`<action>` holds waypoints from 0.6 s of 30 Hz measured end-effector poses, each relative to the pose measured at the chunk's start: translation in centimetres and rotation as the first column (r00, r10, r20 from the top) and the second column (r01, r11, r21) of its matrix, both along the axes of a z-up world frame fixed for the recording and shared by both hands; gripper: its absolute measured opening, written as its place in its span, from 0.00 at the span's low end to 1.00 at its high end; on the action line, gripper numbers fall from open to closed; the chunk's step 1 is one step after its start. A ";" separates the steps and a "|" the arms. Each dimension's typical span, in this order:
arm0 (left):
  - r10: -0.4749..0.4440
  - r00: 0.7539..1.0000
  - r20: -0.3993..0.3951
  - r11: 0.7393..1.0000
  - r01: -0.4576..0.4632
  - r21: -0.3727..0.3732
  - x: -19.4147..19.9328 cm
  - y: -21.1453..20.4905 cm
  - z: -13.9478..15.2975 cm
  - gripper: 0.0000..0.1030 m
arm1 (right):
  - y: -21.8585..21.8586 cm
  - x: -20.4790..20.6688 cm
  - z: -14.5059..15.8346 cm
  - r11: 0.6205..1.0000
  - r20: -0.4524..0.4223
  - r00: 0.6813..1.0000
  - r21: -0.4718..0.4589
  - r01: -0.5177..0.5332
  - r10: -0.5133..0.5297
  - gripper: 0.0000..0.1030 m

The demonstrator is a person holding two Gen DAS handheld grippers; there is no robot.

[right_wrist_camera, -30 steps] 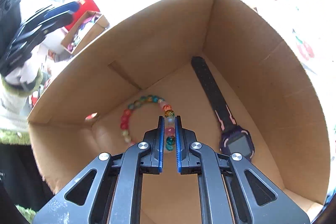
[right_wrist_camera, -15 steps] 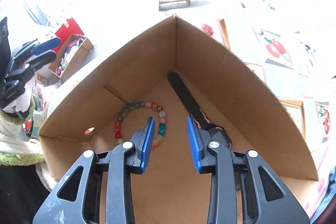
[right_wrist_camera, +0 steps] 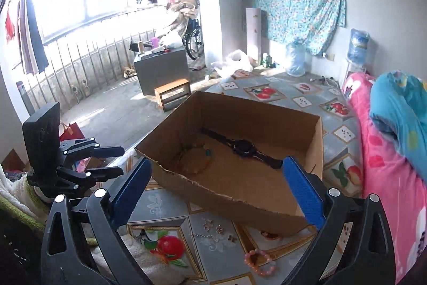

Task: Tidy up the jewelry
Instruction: 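Withdraw the open right tool up out of the box, then move the right tool to the pink bead bracelet and close on it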

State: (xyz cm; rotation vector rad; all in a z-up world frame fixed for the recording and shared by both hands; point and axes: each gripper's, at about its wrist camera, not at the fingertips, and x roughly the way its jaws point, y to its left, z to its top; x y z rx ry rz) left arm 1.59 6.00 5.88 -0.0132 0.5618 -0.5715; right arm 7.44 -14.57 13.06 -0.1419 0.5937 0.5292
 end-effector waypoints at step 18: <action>-0.010 0.973 -0.229 0.968 0.067 0.243 1.7 -8.2 -9.5 0.43 | -1.9 -4.0 -16.5 0.888 -0.189 0.867 -0.109 0.447 -0.460 0.92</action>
